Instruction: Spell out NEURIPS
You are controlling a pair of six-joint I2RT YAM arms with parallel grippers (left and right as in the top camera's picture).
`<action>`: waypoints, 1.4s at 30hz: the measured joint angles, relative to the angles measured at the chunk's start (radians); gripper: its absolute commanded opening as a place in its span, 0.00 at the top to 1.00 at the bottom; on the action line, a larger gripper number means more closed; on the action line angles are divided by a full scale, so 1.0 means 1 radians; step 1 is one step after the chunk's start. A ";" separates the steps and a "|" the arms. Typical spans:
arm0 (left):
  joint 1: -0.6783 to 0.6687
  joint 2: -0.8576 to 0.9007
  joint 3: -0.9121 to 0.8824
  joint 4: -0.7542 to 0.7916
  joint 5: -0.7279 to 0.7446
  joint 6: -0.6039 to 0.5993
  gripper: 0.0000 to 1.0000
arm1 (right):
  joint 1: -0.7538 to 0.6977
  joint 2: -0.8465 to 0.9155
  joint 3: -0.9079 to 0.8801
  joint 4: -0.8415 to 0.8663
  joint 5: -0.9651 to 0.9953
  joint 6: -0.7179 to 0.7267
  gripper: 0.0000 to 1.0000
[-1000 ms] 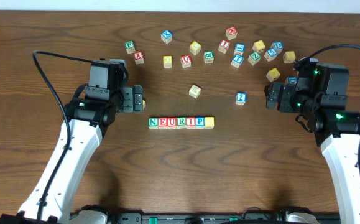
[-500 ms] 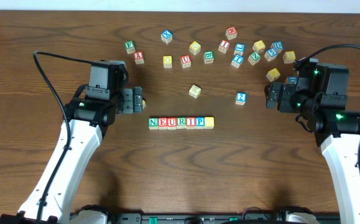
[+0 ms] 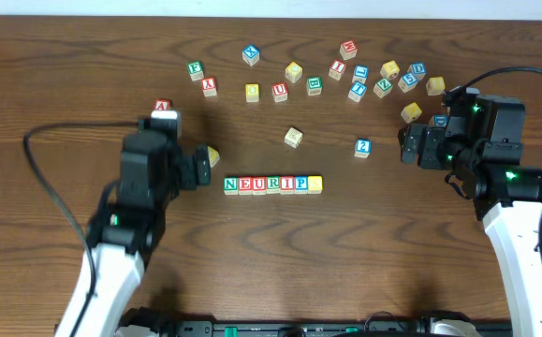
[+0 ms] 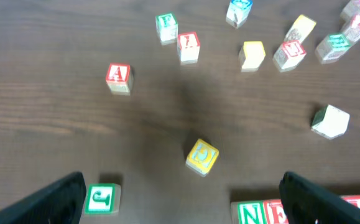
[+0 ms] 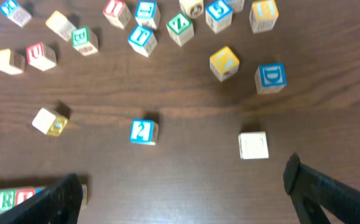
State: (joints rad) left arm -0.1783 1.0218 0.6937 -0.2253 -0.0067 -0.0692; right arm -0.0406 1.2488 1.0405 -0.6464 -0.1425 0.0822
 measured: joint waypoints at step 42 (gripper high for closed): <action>0.133 -0.887 -0.654 0.519 0.150 0.105 0.02 | 0.000 0.000 0.000 0.000 0.000 0.000 0.01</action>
State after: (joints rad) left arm -0.0452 0.1345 0.0395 0.2935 0.1436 0.0360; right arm -0.0406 1.2488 1.0405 -0.6468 -0.1425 0.0822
